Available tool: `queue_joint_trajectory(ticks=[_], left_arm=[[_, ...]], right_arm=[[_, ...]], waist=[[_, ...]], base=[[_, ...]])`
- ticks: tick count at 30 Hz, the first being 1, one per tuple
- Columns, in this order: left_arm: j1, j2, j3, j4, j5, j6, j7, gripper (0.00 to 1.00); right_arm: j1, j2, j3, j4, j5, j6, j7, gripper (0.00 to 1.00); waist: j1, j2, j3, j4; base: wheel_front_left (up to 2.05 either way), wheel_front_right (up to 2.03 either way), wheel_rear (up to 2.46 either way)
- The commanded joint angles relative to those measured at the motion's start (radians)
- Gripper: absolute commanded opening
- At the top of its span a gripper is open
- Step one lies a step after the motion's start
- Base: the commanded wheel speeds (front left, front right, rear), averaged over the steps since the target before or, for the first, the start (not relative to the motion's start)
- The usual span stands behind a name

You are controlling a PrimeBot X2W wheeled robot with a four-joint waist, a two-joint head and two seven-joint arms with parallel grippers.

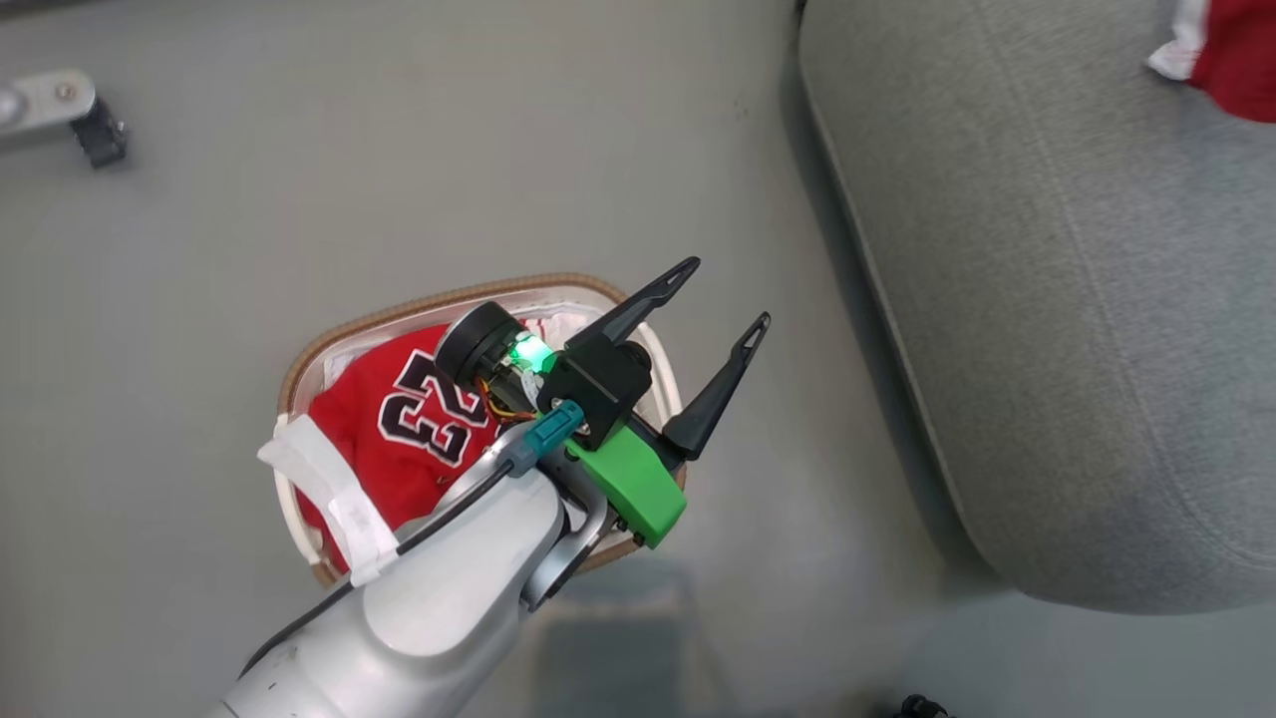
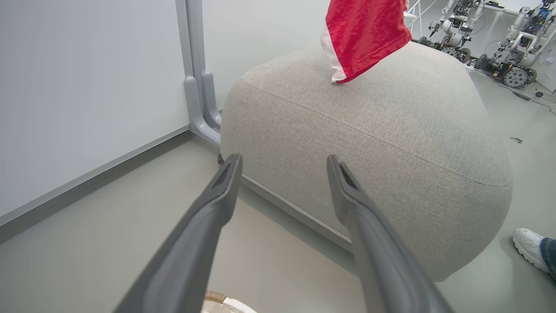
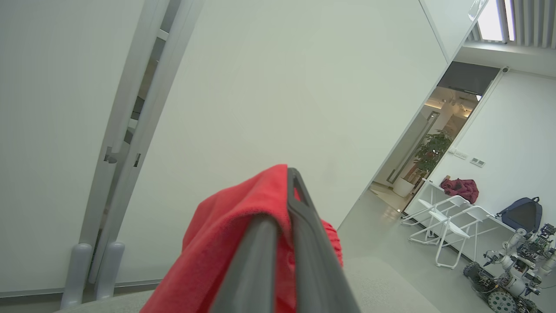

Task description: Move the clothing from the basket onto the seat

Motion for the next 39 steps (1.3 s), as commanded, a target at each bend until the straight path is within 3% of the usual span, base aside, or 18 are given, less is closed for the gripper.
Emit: queue_joint_trajectory(ticks=[1, 8, 15, 18, 20, 21, 29, 39], left_arm=[[-0.021, 0.005, -0.003, -0.011, 0.007, 0.007, 0.005, 1.0], [-0.039, 0.01, -0.009, -0.042, 0.019, 0.016, 0.014, 1.0], [-0.053, 0.009, -0.008, -0.067, 0.016, 0.022, 0.017, 1.0], [-0.052, 0.014, -0.008, -0.068, 0.014, 0.026, 0.016, 1.0], [-0.048, 0.02, -0.005, -0.063, 0.009, 0.028, 0.014, 1.0], [-0.045, 0.022, -0.005, -0.061, 0.008, 0.027, 0.013, 1.0], [-0.013, 0.035, 0.032, -0.046, -0.02, 0.047, -0.004, 1.0], [0.046, 0.042, 0.134, -0.027, -0.059, 0.066, -0.019, 1.0]], right_arm=[[-0.02, -0.018, -0.021, 0.013, -0.019, -0.001, 0.004, 0.0], [0.032, 0.007, -0.132, 0.104, -0.095, -0.001, -0.03, 0.0], [0.129, 0.098, -0.258, 0.235, -0.178, -0.001, -0.076, 0.0], [0.159, 0.136, -0.304, 0.271, -0.213, -0.001, -0.095, 0.24], [0.174, 0.157, -0.327, 0.281, -0.233, -0.001, -0.105, 0.5], [0.181, 0.167, -0.337, 0.283, -0.237, -0.001, -0.108, 1.0], [0.236, 0.223, -0.332, 0.244, -0.214, -0.001, -0.125, 1.0], [0.366, 0.253, -0.169, 0.063, -0.096, -0.001, -0.125, 1.0]], waist=[[-0.0001, -0.0001, 0.086, 0.073], [-0.0001, -0.0001, 0.158, 0.103], [-0.0001, -0.0001, 0.186, 0.117], [-0.0001, -0.0001, 0.185, 0.117], [-0.0001, -0.0001, 0.18, 0.112], [-0.0001, -0.0001, 0.176, 0.11], [-0.0001, -0.0001, 0.114, 0.085], [-0.0001, -0.0001, -0.039, 0.081]], base=[[0.0, 0.0, 0.0], [0.0, 0.0, 0.0], [0.0, 0.0, 0.0], [0.0, 0.0, 0.0], [0.0, 0.0, 0.0], [0.0, 0.0, 0.0], [0.0, 0.0, 0.0], [0.0, 0.0, 0.0]])
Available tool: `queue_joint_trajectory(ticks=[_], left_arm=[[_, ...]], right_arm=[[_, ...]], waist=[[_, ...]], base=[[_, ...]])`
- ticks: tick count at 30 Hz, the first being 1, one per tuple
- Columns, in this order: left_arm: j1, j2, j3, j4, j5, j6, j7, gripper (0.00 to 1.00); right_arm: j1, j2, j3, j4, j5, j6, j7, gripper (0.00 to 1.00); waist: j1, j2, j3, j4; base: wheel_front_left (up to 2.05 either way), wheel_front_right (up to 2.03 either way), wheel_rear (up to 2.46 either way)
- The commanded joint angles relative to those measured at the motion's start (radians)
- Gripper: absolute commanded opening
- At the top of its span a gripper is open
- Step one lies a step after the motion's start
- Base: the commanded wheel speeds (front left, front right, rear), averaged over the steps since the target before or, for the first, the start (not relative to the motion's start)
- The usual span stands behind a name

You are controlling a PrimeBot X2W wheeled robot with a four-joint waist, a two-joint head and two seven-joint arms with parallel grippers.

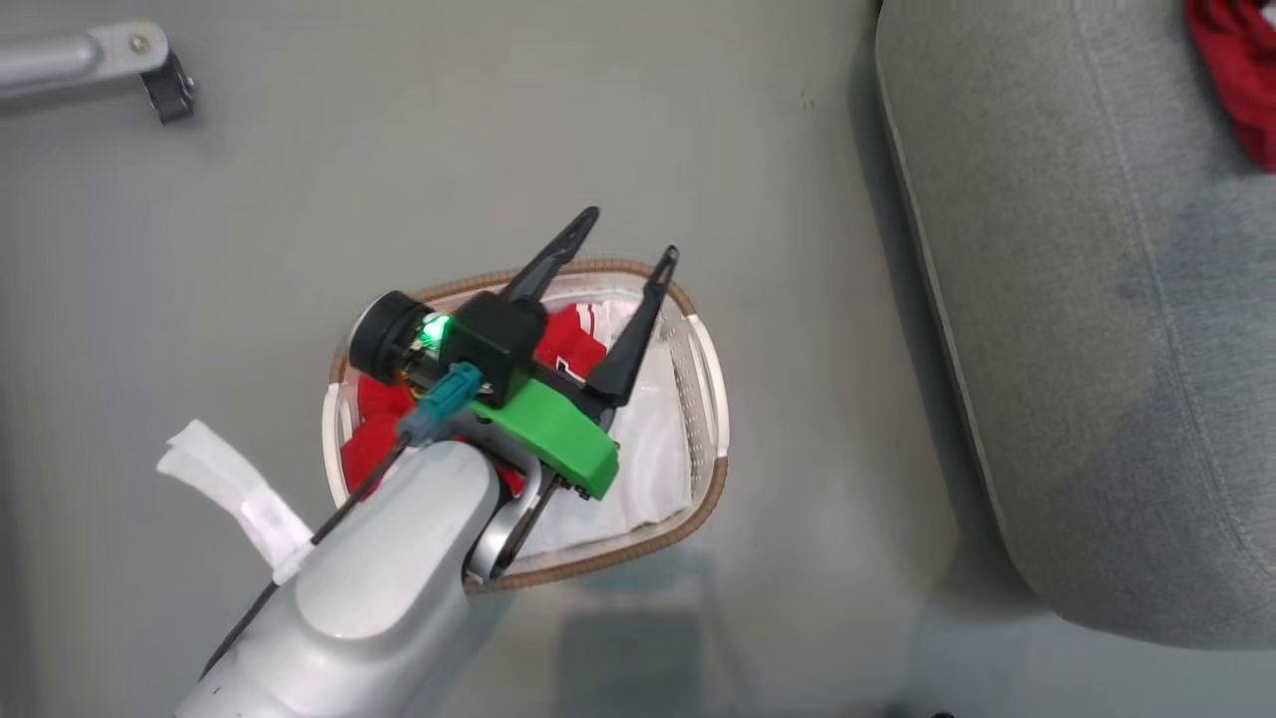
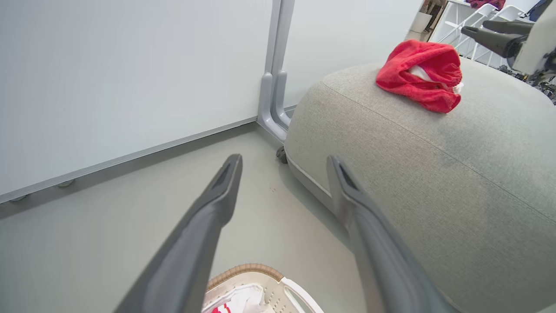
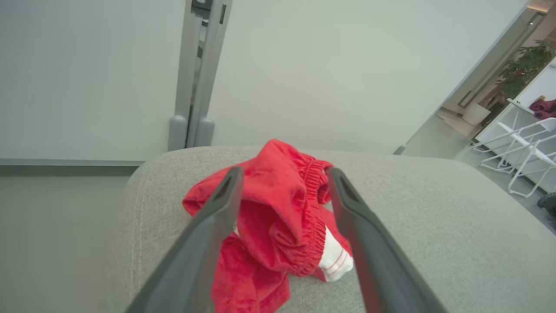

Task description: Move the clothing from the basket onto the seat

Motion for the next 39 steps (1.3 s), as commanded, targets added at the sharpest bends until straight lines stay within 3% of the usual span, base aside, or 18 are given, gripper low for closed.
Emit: queue_joint_trajectory(ticks=[1, 11, 21, 29, 39], left_arm=[[0.021, 0.007, 0.02, -0.002, -0.006, 0.007, -0.004, 1.0], [0.177, -0.015, 0.186, -0.009, -0.002, 0.006, -0.003, 1.0], [0.389, -0.053, 0.388, 0.004, 0.039, 0.001, -0.003, 1.0], [0.531, -0.079, 0.529, -0.011, 0.092, -0.007, -0.004, 1.0], [0.647, -0.115, 0.627, -0.038, 0.145, -0.03, -0.004, 1.0]], right_arm=[[0.023, 0.003, 0.019, -0.012, 0.016, -0.001, -0.002, 1.0], [0.115, 0.047, 0.147, -0.093, 0.116, -0.001, -0.002, 1.0], [0.368, 0.176, 0.216, -0.24, 0.183, -0.001, -0.002, 1.0], [0.551, 0.255, 0.255, -0.333, 0.211, -0.001, -0.002, 1.0], [0.701, 0.268, 0.328, -0.39, 0.261, -0.001, -0.002, 1.0]], waist=[[-0.0001, 0.0, -0.071, 0.004], [-0.0001, 0.0, -0.239, 0.092], [-0.0001, 0.0, -0.358, 0.178], [-0.0001, 0.0, -0.403, 0.195], [-0.0001, 0.0, -0.434, 0.198]], base=[[0.0, 0.0, 0.0], [0.0, 0.0, 0.0], [0.0, 0.0, 0.0], [0.0, 0.0, 0.0], [0.0, 0.0, 0.0]])
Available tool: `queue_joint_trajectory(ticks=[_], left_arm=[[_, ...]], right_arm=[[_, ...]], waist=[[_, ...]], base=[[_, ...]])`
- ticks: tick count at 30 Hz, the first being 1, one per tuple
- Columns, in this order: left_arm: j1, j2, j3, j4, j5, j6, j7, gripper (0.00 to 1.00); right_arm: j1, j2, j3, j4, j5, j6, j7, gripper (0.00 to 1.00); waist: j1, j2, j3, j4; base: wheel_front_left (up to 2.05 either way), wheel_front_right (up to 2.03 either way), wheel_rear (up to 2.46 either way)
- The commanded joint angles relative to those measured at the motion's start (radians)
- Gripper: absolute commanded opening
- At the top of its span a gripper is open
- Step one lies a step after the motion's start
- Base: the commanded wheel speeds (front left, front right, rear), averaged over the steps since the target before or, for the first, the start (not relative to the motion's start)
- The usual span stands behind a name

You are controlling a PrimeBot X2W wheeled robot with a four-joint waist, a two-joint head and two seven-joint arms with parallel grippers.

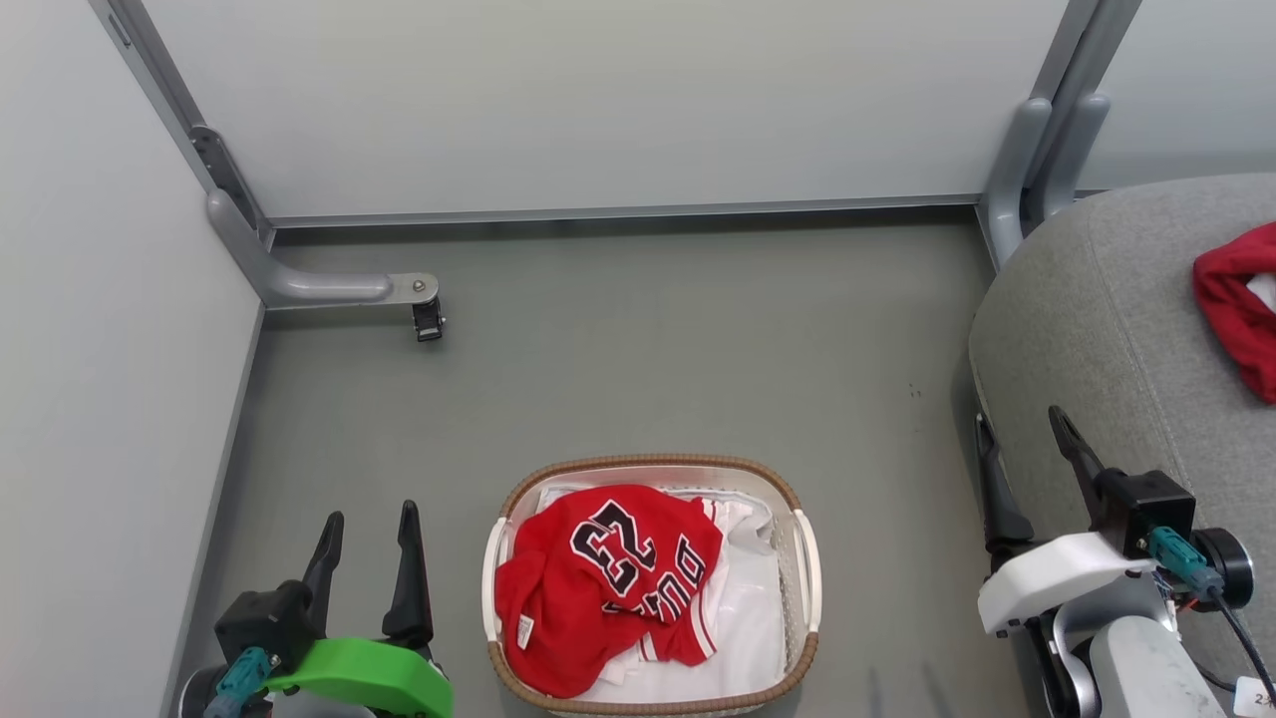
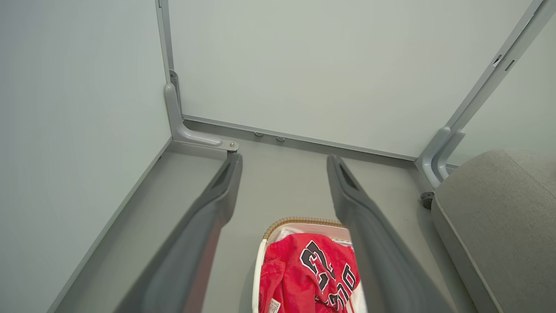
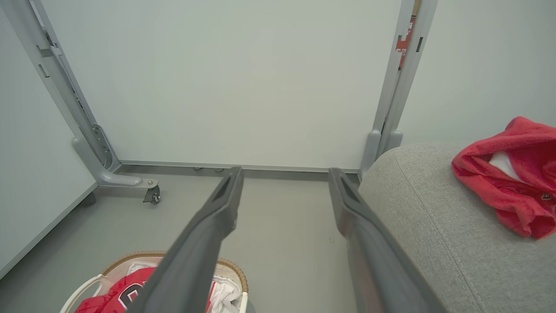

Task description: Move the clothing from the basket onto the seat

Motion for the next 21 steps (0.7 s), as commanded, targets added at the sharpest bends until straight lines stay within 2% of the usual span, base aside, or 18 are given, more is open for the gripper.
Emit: queue_joint_trajectory(ticks=[1, 21], left_arm=[[0.019, -0.009, 0.009, -0.008, 0.016, -0.007, -0.001, 1.0], [0.038, -0.039, 0.063, 0.005, 0.066, -0.052, -0.001, 1.0]], right_arm=[[0.021, -0.005, 0.002, -0.012, 0.013, -0.001, -0.002, 1.0], [0.088, -0.005, 0.042, -0.038, 0.072, -0.001, -0.002, 1.0]], waist=[[0.0001, 0.0, -0.007, 0.002], [0.0001, 0.0, -0.042, -0.003]], base=[[0.0, 0.0, 0.0], [0.0, 0.0, 0.0]])
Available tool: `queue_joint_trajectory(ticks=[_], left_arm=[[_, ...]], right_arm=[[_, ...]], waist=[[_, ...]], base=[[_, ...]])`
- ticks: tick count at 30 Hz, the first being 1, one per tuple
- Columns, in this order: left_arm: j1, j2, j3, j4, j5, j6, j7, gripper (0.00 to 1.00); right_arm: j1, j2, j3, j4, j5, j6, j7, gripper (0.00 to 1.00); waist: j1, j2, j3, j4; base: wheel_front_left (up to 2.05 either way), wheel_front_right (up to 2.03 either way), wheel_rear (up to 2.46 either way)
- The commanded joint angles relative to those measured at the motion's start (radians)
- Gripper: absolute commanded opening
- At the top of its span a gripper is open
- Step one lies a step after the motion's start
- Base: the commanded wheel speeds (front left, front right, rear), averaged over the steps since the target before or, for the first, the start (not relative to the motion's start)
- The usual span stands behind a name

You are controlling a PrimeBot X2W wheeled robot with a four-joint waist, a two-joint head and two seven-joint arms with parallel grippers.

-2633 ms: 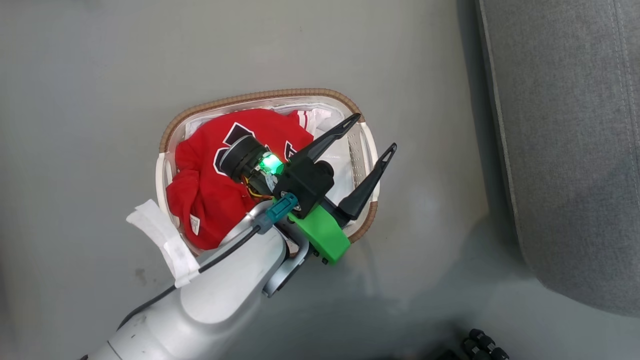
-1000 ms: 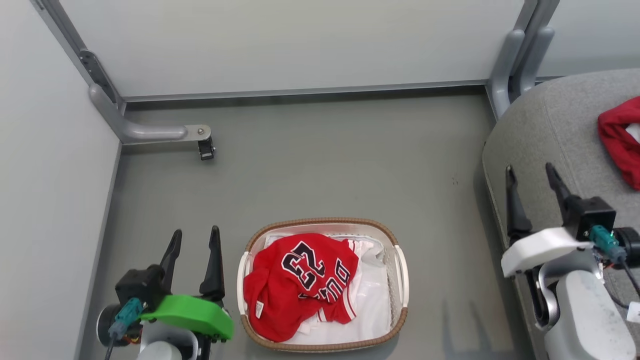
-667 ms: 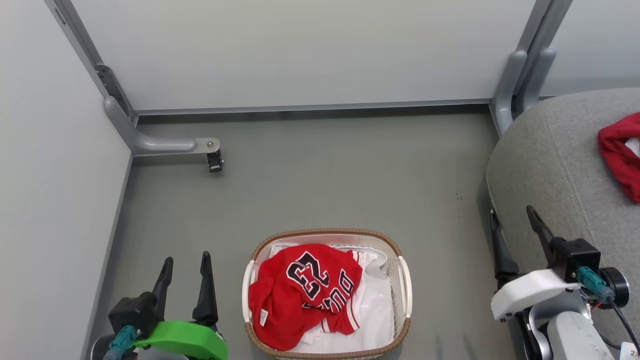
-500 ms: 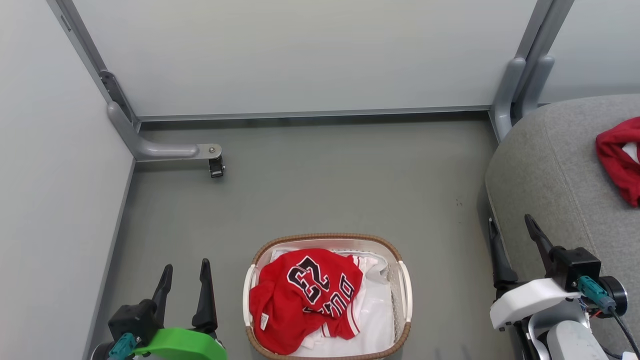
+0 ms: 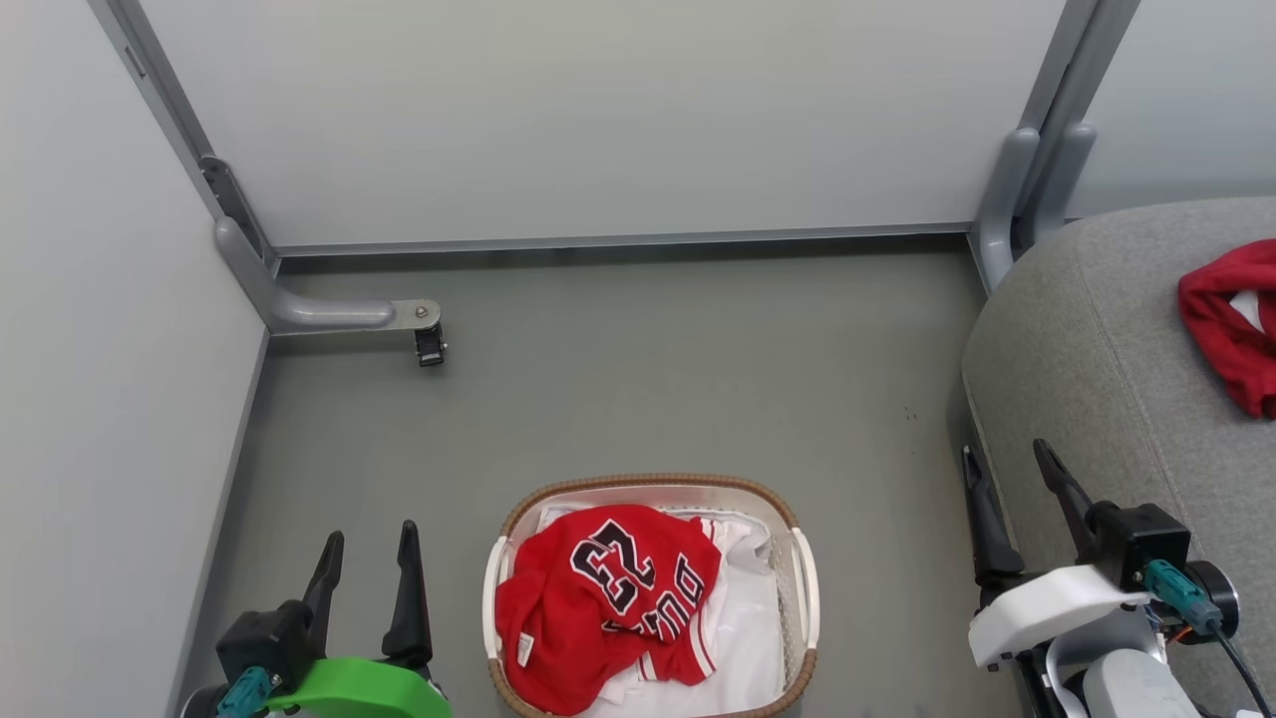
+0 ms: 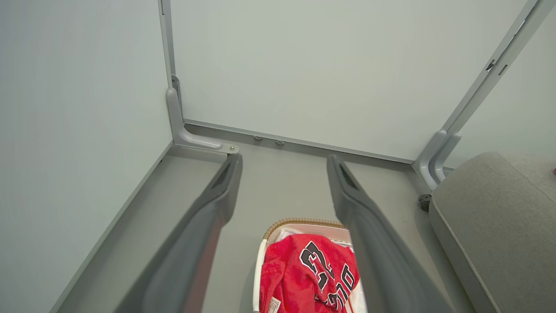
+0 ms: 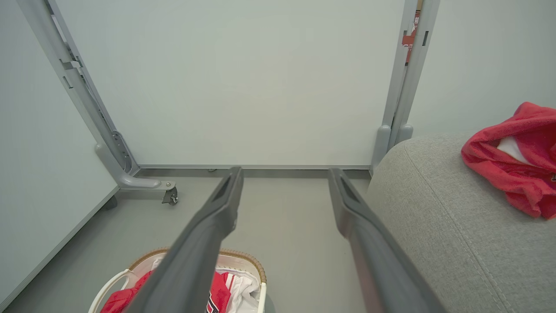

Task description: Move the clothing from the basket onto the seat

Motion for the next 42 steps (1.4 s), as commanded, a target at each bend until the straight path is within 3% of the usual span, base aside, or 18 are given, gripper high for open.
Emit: queue_joint_trajectory(ticks=[1, 14, 21, 31, 42], left_arm=[[0.0, -0.004, 0.003, -0.001, 0.01, -0.008, -0.001, 1.0], [-0.013, -0.009, 0.02, -0.002, 0.025, -0.017, -0.001, 1.0], [-0.089, -0.012, -0.033, 0.022, 0.058, -0.032, -0.001, 1.0], [-0.362, -0.013, -0.208, 0.206, 0.132, -0.054, 0.035, 1.0], [-0.667, -0.007, -0.368, 0.545, 0.196, -0.066, 0.127, 1.0]], right_arm=[[0.015, -0.004, 0.0, 0.001, 0.008, -0.001, -0.002, 1.0], [0.005, -0.004, 0.001, 0.007, 0.007, -0.001, -0.002, 1.0], [-0.031, -0.004, -0.031, -0.019, -0.006, -0.001, -0.002, 1.0], [-0.142, -0.004, -0.062, -0.096, -0.054, -0.001, -0.002, 1.0], [-0.315, -0.004, -0.019, -0.176, -0.041, -0.001, -0.002, 1.0]], waist=[[0.0001, 0.0, 0.001, 0.0], [0.0001, 0.0, 0.018, -0.002], [0.0001, 0.0, 0.084, -0.006], [0.0001, 0.0, 0.301, -0.06], [0.0001, 0.0, 0.598, -0.177]], base=[[0.0, 0.0, 0.0], [0.0, 0.0, 0.0], [0.0, 0.0, 0.0], [0.0, 0.0, 0.0], [0.0, 0.0, 0.0]])
